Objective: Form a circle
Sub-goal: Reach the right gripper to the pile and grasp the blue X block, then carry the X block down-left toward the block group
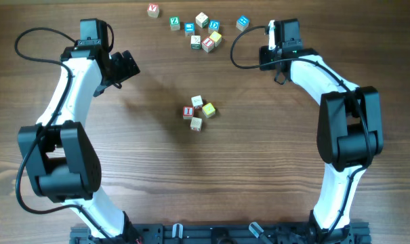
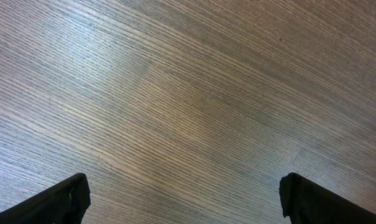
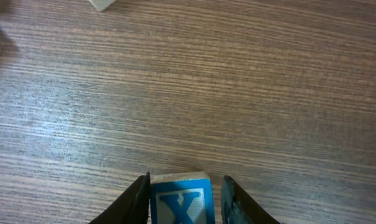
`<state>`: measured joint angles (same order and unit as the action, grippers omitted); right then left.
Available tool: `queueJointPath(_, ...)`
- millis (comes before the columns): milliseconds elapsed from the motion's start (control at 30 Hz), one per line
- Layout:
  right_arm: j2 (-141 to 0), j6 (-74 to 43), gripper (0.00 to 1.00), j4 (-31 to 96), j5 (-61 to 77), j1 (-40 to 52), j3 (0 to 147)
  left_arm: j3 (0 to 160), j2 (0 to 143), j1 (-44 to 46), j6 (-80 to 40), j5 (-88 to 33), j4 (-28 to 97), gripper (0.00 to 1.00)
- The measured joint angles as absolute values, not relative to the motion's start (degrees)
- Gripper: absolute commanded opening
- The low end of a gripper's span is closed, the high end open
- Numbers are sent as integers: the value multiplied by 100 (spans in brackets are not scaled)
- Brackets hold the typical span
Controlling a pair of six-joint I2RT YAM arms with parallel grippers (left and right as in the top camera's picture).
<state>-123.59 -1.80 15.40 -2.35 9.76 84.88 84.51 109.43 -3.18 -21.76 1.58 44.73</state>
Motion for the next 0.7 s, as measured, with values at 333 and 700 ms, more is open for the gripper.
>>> queueJointPath(333, -12366, -180, 27, 1712, -235, 976, 8488, 8451, 10943, -318, -2176, 161, 4475, 100)
queueJointPath(700, -12077, -270, 25, 2287, -102, 976, 8488, 8451, 10943, -318, -2176, 161, 4475, 100)
